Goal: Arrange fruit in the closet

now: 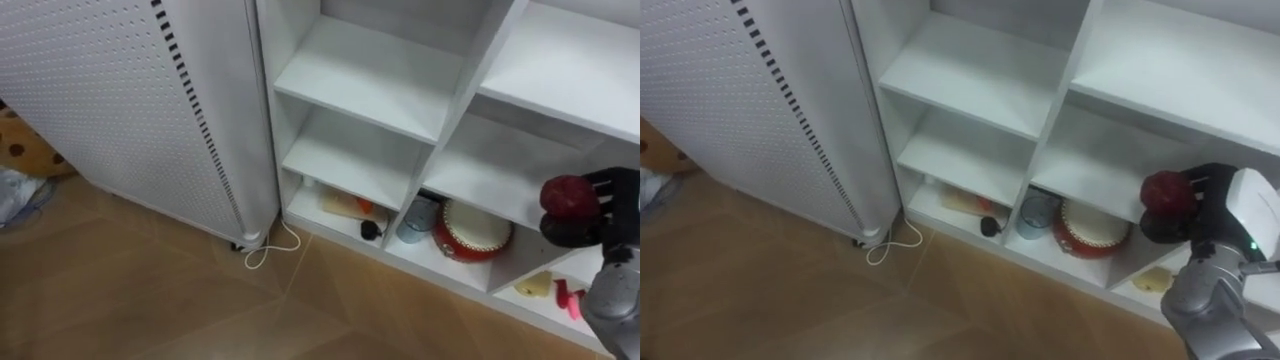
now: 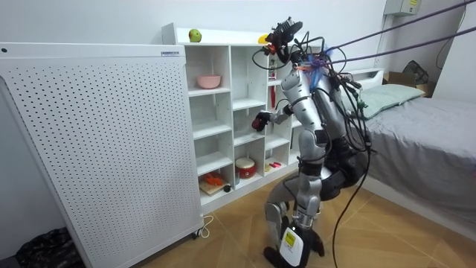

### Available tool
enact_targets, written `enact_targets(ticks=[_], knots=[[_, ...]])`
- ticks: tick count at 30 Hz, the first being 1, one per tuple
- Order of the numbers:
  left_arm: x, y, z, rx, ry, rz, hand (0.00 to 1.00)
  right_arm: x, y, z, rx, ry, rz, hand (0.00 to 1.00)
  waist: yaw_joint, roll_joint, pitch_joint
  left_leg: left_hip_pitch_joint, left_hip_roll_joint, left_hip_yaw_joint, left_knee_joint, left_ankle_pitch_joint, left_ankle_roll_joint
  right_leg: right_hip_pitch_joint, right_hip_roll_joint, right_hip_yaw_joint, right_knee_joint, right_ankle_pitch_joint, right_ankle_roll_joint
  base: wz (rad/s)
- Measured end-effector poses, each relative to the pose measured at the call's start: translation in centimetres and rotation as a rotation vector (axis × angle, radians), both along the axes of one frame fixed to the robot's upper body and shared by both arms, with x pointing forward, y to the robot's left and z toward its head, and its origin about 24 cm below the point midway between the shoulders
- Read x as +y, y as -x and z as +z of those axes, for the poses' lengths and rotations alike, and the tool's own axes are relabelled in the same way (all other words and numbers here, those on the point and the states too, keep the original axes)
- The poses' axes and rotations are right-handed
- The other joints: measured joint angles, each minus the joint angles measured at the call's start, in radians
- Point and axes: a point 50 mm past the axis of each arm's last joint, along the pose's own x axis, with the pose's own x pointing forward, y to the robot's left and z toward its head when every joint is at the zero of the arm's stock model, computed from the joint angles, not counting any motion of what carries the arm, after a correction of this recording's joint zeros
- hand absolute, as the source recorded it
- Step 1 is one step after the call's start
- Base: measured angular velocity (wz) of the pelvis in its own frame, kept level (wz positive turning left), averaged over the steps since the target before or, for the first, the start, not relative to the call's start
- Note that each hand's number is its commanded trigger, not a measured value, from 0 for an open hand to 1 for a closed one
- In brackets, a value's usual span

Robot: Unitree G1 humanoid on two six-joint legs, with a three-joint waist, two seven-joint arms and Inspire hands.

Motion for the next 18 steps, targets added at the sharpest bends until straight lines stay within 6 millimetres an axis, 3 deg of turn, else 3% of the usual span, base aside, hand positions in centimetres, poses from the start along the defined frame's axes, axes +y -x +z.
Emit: enact_targets(ticks=[7,18], knots=[[0.27,-0.15,0.2,-0.002,-0.008,0.001,0.0,0.1,-0.02,-0.15,0.013,0.002,0.002,1.0,0.003,0.001,0.0002,-0.018,-0.009,-0.003,0.03,-0.009,0.016,-0.005,-0.018,-0.01,0.02,-0.007,0.007,0.02],[0.09,-0.53,0.24,-0.006,0.013,0.019,0.0,0.56,-0.16,-0.69,0.075,0.028,0.045,1.0,0.05,0.005,0.0,-0.014,-0.036,-0.009,0.076,-0.035,0.039,0.012,-0.041,-0.001,0.062,-0.035,0.043,0.06]])
